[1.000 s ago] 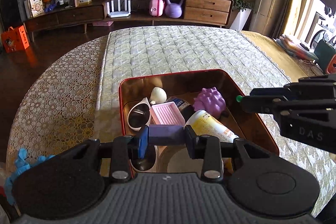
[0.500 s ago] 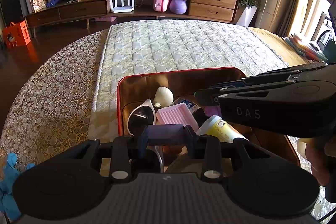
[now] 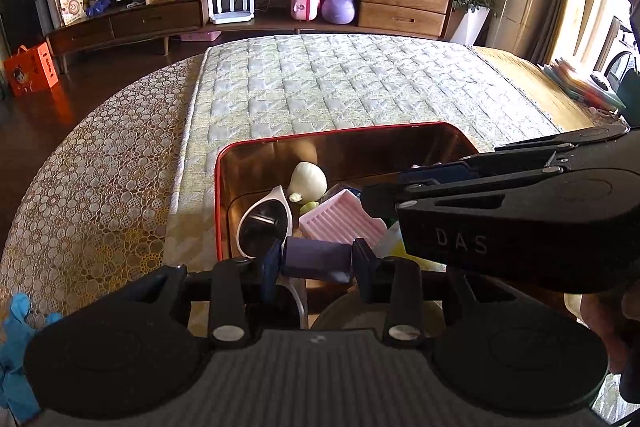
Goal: Organize rigid objects
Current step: 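Lower and release the purple block with the left gripper while the right gripper releases the green pushpin, then withdraw both open grippers up from the red tin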
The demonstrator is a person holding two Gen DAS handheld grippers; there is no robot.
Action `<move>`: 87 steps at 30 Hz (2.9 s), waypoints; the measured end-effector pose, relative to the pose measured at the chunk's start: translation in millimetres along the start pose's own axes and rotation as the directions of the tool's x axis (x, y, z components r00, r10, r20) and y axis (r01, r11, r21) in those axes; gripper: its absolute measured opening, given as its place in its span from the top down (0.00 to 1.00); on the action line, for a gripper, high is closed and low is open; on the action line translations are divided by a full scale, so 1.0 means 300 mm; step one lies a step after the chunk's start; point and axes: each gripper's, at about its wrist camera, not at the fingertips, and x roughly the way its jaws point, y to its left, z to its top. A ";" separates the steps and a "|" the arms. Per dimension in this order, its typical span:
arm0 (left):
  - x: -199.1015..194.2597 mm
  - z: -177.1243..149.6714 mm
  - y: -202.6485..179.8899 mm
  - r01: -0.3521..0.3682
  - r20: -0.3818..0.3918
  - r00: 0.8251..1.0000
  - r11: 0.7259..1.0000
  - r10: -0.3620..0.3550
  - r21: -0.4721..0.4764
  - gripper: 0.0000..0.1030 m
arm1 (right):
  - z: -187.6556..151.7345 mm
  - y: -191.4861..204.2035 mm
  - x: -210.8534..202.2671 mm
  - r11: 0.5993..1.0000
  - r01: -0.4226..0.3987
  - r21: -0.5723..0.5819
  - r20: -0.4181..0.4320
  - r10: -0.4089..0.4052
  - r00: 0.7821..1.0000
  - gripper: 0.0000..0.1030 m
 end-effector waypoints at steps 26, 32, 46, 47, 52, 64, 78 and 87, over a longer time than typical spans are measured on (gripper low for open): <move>-0.271 -0.046 -0.030 -0.012 0.099 0.995 0.999 0.015 -0.030 0.27 | -0.077 0.030 -0.329 0.999 0.021 0.037 0.113 -0.025 0.993 0.40; -0.315 -0.070 -0.038 -0.014 0.111 0.994 0.999 0.018 -0.039 0.27 | -0.128 0.029 -0.419 0.999 0.008 0.034 0.148 -0.013 0.989 0.29; -0.408 -0.117 -0.094 -0.003 0.162 0.987 1.000 0.007 -0.024 0.10 | -0.242 0.035 -0.570 1.000 0.007 0.004 0.262 -0.007 0.965 0.01; -0.412 -0.121 -0.100 -0.004 0.165 0.986 1.000 0.007 -0.020 0.05 | -0.249 0.033 -0.574 1.000 0.010 0.003 0.268 -0.011 0.963 0.00; -0.437 -0.132 -0.138 -0.032 0.182 0.983 0.999 0.030 0.007 0.00 | -0.289 0.024 -0.590 1.000 0.010 0.025 0.274 -0.016 0.962 0.00; -0.488 -0.172 -0.179 -0.006 0.195 0.981 1.000 0.005 0.000 0.00 | -0.376 0.034 -0.647 0.999 0.027 0.047 0.323 -0.040 0.946 0.00; -0.502 -0.177 -0.198 0.006 0.217 0.976 1.000 -0.003 -0.015 0.00 | -0.421 0.026 -0.668 0.997 0.059 0.056 0.340 -0.075 0.937 0.00; -0.474 -0.179 -0.200 0.011 0.186 0.982 1.000 -0.007 -0.022 0.00 | -0.445 0.011 -0.668 0.995 0.069 0.075 0.337 -0.090 0.937 0.00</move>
